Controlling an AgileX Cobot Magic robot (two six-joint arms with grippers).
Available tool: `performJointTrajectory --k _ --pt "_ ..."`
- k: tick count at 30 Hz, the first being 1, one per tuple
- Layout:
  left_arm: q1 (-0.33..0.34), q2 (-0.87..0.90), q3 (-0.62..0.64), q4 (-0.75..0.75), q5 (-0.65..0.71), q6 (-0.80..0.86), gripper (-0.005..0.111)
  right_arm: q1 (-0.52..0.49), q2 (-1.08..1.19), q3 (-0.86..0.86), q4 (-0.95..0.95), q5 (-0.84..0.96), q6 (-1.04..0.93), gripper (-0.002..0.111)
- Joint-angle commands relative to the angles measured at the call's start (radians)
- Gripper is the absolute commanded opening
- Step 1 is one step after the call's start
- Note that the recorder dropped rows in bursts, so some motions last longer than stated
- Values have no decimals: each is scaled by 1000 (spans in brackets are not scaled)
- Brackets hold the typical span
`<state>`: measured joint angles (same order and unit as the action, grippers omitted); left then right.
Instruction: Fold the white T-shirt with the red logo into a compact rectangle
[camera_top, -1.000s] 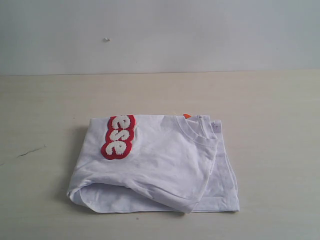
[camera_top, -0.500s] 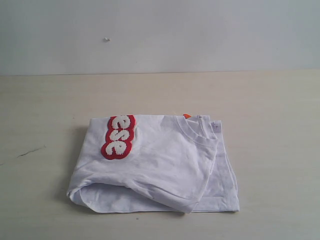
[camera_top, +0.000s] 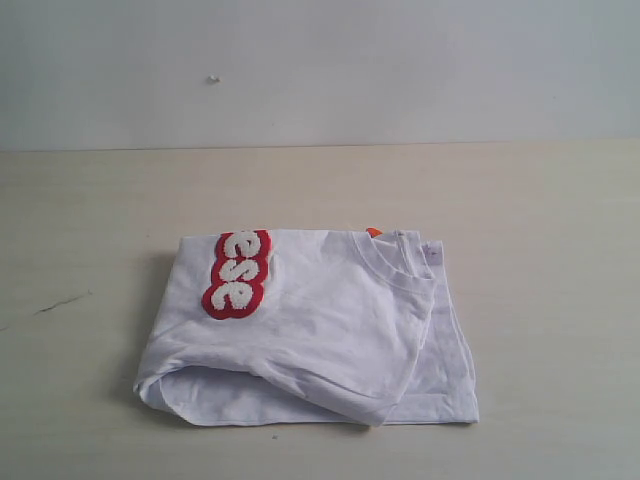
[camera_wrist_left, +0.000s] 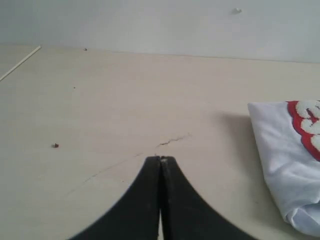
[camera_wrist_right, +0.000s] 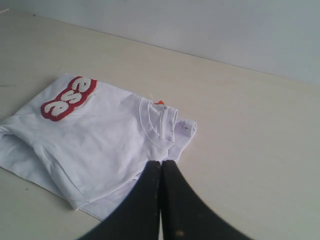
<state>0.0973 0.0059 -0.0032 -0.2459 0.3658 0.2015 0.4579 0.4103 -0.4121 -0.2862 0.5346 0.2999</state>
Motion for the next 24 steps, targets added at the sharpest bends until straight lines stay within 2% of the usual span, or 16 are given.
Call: performJointTrajectory --k 1,4,24 --pt "3 -6 3 129 -8 -185 0 -6 -4 3 -2 -10 0 0" --pt "3 -6 3 190 -8 -254 0 -6 -4 3 -2 -10 0 0" --pt "3 -6 3 192 -12 -221 0 -6 -4 3 -2 -10 0 0"
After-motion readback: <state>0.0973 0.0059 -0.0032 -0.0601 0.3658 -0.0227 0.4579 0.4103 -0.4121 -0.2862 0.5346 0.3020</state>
